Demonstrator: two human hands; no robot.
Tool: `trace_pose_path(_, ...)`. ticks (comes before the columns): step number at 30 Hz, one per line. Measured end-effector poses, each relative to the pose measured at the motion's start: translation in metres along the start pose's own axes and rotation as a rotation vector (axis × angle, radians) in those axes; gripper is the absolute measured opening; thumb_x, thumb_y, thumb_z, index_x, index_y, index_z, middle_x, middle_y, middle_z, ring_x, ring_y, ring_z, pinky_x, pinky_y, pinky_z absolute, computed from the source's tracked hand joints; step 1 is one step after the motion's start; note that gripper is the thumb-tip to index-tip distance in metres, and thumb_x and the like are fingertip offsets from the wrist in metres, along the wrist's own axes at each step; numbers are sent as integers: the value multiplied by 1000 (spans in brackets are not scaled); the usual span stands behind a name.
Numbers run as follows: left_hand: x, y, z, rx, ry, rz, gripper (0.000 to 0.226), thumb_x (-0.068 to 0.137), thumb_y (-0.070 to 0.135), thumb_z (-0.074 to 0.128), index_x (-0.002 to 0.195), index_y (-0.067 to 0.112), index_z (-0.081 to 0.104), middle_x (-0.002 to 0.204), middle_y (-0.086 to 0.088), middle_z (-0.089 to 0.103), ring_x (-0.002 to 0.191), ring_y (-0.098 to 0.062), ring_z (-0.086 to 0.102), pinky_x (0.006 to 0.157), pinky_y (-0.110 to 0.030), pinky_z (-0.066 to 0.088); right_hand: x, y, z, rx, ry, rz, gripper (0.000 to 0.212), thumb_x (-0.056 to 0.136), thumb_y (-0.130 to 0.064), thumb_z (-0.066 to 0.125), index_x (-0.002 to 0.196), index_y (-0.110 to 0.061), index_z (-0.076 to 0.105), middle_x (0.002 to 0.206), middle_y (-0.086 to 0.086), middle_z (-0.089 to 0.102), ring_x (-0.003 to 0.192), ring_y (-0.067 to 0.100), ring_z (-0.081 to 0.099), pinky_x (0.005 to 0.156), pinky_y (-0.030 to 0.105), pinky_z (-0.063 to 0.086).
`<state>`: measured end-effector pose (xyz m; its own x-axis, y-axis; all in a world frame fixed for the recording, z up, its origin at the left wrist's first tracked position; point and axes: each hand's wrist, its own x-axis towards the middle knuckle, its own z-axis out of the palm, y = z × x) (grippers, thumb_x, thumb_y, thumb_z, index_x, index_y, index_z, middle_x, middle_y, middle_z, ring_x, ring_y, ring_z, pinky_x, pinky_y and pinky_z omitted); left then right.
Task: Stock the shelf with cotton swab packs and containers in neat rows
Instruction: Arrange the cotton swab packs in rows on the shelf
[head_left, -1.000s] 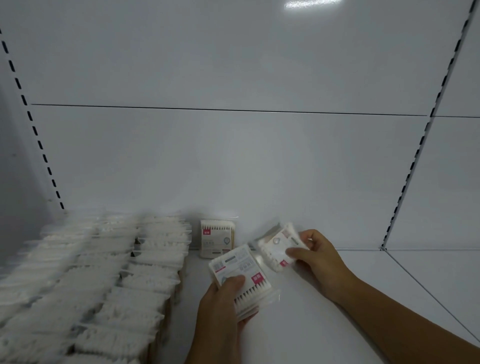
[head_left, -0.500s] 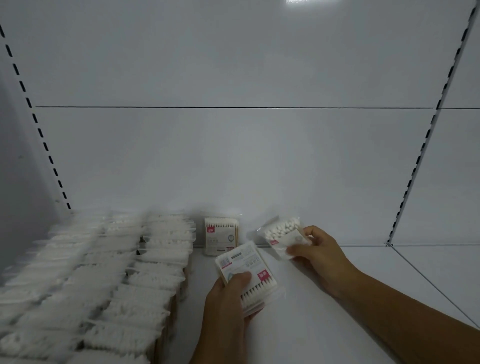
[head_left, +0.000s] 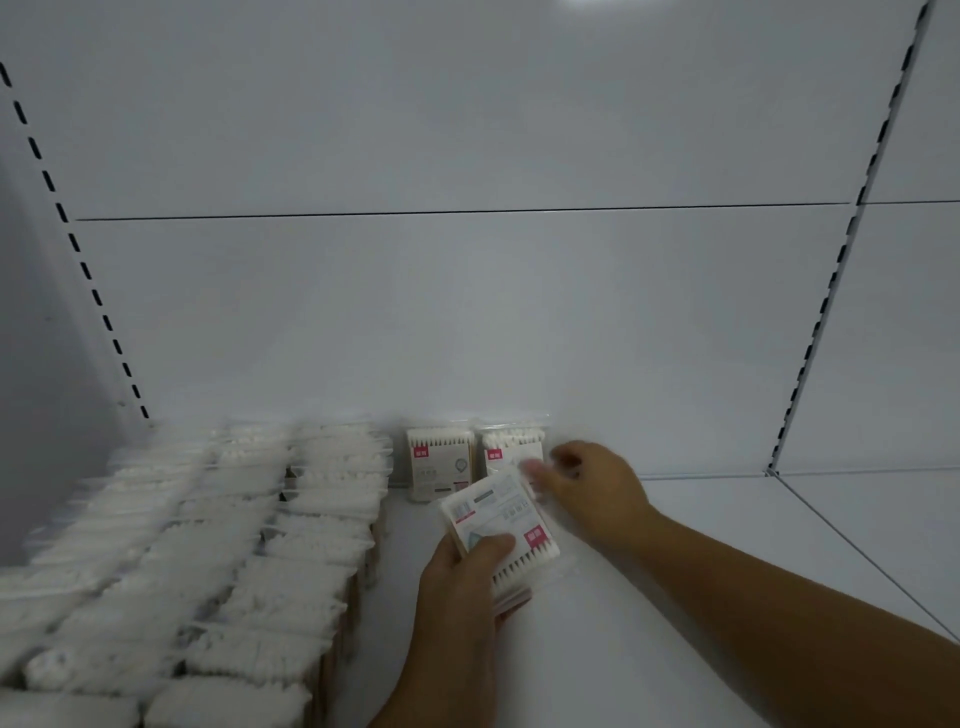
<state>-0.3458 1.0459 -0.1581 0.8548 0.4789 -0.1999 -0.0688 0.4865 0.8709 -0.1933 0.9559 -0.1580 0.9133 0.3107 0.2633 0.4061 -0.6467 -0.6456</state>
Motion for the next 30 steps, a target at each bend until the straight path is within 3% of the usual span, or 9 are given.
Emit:
trace_pose_path(3,0,-1,3,197,-71,59,45,48,4,62,92,15,65,69,1,73,58,-11,64,47,-21,47,-5,-16,-40,221,102,-156,13,89,-38,62,94,-27,67,91,-8,68,85,11,60,71,19,44)
trace_pose_path(5,-4,-3,5,343,-140,104,50,43,5,56,91,17,64,70,2,72,61,-11,65,50,-21,47,-18,-33,-72,283,-151,-362,21,84,-38,66,104,-40,62,97,-18,68,93,0,59,75,13,43)
trace_pose_path(8,-12,0,13,658,-227,205,58,49,13,62,103,32,59,87,3,71,78,-8,67,62,-17,49,-40,-42,-101,-161,-386,-686,52,79,-53,65,128,-45,50,119,-26,56,114,-7,45,93,12,35)
trace_pose_path(10,-12,3,21,843,-190,295,68,63,16,72,118,44,44,90,11,65,82,-1,63,63,-9,46,-46,-33,-107,-371,-344,-826,40,80,-45,68,118,-37,61,112,-18,60,109,-2,45,91,19,37)
trace_pose_path(12,-13,11,32,905,-85,417,71,74,15,73,130,42,38,98,17,62,90,1,60,73,-9,46,-43,-21,-112,-379,-258,-769,22,78,-39,72,99,-34,66,95,-15,61,93,-3,49,78,20,39)
trace_pose_path(15,-15,28,45,1016,23,616,58,80,22,66,132,36,44,117,18,54,108,-6,52,88,-20,42,-17,6,-113,-53,-60,-423,17,77,-31,77,76,-27,60,76,-12,63,73,-5,56,62,15,38)
trace_pose_path(19,-20,49,64,1398,-220,505,39,88,42,53,127,38,49,127,16,53,106,-5,48,86,-22,38,13,42,-73,294,0,52,31,80,-16,75,67,-15,48,89,14,68,88,27,66,70,35,50)
trace_pose_path(25,-41,69,72,1823,-584,282,52,91,57,49,139,39,37,142,11,44,122,-11,45,97,-28,34,16,60,-31,52,-67,45,24,85,-44,64,82,-21,59,86,-4,67,78,12,62,72,31,53)
trace_pose_path(30,-47,141,38,1899,-536,288,53,85,65,50,134,50,38,134,25,47,89,12,47,82,-11,31,6,40,-53,258,336,-188,17,87,-44,54,82,-27,55,81,-8,58,74,5,54,59,24,39)
